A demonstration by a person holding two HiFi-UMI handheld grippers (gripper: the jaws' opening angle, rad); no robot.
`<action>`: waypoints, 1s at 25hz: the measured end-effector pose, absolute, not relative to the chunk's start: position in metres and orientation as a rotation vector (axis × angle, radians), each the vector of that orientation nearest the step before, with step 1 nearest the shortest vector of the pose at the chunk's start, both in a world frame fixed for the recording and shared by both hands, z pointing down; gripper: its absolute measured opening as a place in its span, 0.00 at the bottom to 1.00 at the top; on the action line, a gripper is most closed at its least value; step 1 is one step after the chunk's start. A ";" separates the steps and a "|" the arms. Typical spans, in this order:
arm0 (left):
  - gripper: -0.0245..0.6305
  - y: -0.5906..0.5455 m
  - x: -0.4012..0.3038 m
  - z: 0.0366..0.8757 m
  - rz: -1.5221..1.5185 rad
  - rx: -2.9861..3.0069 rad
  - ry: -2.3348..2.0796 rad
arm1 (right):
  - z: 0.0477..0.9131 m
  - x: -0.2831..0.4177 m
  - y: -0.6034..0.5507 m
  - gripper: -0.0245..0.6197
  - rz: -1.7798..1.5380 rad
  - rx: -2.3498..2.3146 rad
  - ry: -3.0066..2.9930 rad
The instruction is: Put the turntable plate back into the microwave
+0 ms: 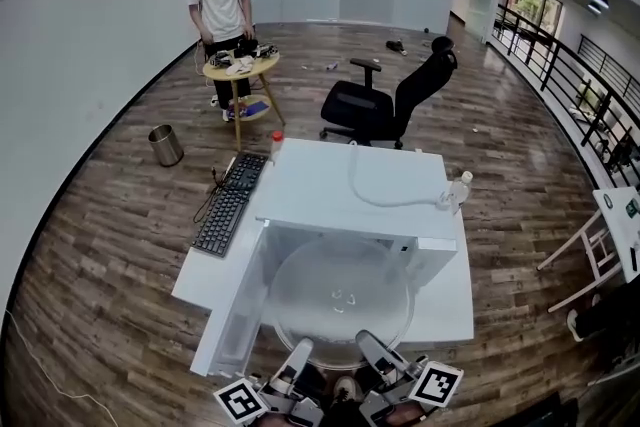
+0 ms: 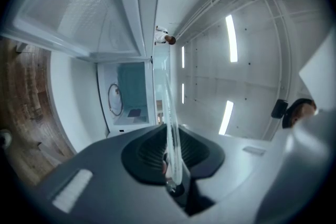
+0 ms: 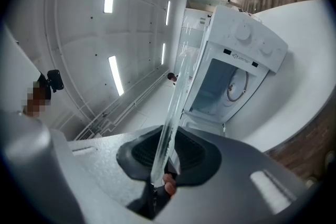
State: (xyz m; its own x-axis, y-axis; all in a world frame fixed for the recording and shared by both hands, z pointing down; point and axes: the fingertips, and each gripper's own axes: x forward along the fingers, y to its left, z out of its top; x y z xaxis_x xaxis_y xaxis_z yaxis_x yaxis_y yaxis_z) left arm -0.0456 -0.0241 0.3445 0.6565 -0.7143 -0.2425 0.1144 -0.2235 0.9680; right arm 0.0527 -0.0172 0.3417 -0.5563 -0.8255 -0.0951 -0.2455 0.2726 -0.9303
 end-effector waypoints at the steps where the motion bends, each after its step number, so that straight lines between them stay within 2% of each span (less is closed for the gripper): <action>1: 0.13 -0.023 -0.046 0.348 -0.817 1.625 -0.501 | 0.344 0.052 -0.016 0.12 -1.278 -0.969 1.960; 25: 0.13 -0.042 -0.041 0.415 -0.785 1.629 -0.642 | 0.409 0.060 -0.042 0.13 -1.288 -0.964 1.977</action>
State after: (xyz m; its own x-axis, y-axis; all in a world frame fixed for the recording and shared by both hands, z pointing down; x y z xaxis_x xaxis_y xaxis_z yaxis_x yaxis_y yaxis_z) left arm -0.0405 -0.0424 0.4150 0.6258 -0.7652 -0.1512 0.0036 -0.1910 0.9816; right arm 0.0605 -0.0421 0.4088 -0.5677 -0.8190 -0.0839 -0.2543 0.2714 -0.9283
